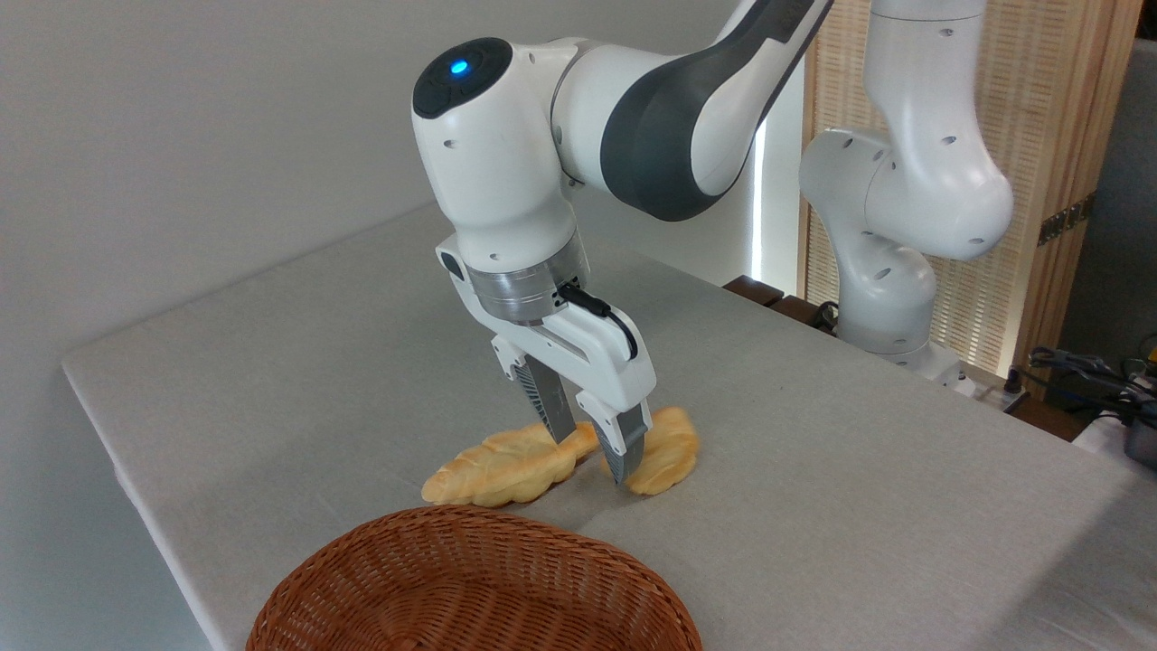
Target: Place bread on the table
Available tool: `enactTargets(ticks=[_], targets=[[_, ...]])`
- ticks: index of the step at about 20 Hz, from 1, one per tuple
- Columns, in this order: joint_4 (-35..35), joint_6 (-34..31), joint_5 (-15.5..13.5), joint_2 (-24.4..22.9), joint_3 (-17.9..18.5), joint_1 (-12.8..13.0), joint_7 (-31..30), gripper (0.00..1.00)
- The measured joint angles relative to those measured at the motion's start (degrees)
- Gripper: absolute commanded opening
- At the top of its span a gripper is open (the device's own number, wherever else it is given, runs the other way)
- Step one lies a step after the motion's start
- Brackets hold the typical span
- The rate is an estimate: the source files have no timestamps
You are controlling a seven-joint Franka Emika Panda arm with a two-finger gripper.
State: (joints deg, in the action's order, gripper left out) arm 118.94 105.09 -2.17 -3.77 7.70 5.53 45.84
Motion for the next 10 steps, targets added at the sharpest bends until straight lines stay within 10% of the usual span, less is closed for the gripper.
enactTargets(ticks=[10], targets=[[-2.60, 0.73, -0.07, -0.47, -0.78, 0.08, 0.02, 1.00]])
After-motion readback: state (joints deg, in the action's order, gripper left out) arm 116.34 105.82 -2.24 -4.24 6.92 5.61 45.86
